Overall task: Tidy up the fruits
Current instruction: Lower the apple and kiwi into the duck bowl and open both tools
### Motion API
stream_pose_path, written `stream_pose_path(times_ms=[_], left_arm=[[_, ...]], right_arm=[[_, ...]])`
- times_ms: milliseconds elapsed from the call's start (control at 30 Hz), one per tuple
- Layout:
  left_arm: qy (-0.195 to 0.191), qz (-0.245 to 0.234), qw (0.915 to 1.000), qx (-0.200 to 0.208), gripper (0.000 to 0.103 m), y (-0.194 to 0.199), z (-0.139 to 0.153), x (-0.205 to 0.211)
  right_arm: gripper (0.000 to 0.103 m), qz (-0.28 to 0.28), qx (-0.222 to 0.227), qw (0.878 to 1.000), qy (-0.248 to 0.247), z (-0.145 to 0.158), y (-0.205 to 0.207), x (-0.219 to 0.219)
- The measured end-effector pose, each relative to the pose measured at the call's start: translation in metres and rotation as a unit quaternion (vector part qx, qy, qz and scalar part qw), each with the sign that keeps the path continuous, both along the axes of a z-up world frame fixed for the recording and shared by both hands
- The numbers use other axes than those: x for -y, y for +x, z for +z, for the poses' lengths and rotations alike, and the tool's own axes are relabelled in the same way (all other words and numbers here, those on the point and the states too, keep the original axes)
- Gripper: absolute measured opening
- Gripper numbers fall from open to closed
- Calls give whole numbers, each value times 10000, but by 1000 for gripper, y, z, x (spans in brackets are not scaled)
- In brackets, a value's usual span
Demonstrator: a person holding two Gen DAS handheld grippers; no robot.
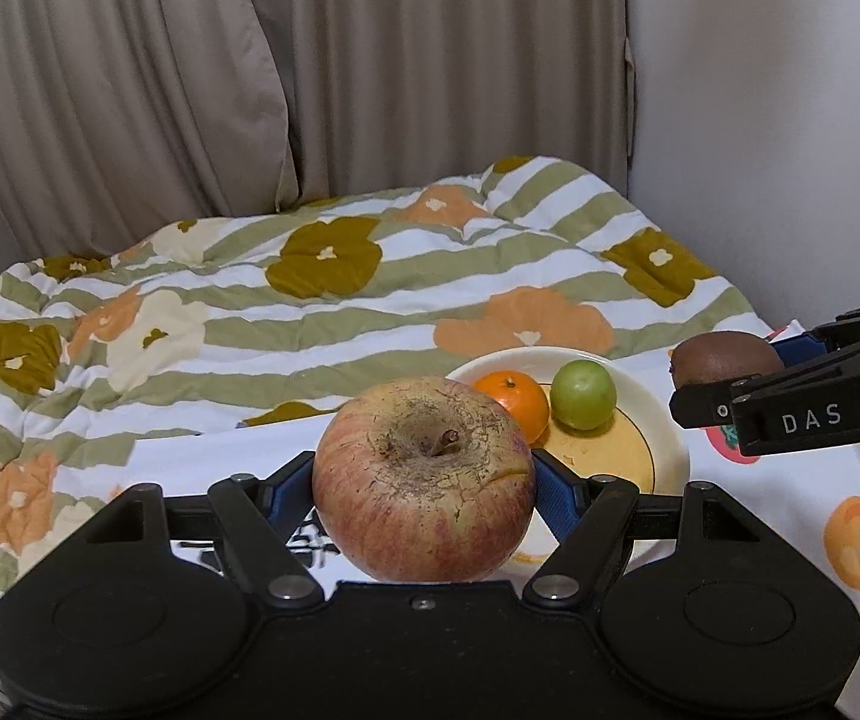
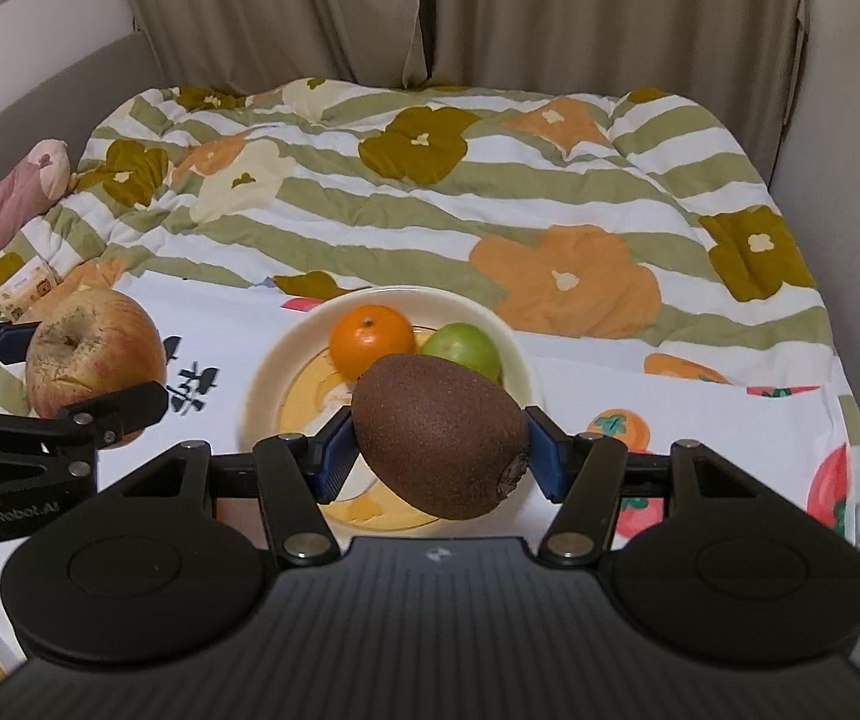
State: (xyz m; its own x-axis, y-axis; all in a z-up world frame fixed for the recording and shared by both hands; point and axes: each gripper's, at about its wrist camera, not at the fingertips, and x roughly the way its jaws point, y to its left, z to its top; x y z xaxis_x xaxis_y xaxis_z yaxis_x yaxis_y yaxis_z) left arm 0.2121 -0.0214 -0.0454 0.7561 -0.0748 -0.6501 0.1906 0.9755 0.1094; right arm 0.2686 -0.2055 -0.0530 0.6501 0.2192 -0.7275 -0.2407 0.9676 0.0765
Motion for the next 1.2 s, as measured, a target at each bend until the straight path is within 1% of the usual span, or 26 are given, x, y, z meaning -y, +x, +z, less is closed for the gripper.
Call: stream_pose_path(times_ms=[300, 467, 667, 933, 1200], left_arm=[[108, -45, 9995, -309, 78, 41, -34, 33], [184, -109, 9984, -526, 78, 56, -54, 47], [244, -130, 9952, -941, 78, 64, -76, 57], [372, -155, 9931, -1105, 78, 69, -84, 62], [298, -203, 9929, -1132, 79, 69, -82, 62]], right_arm=[[73, 91, -245, 9997, -3, -27, 42, 23], [73, 130, -358, 9993, -48, -38, 54, 31], [74, 165, -504, 9986, -41, -49, 62, 35], [74, 193, -559, 9982, -7, -54, 65, 35], [74, 219, -529, 9984, 23, -51, 62, 28]])
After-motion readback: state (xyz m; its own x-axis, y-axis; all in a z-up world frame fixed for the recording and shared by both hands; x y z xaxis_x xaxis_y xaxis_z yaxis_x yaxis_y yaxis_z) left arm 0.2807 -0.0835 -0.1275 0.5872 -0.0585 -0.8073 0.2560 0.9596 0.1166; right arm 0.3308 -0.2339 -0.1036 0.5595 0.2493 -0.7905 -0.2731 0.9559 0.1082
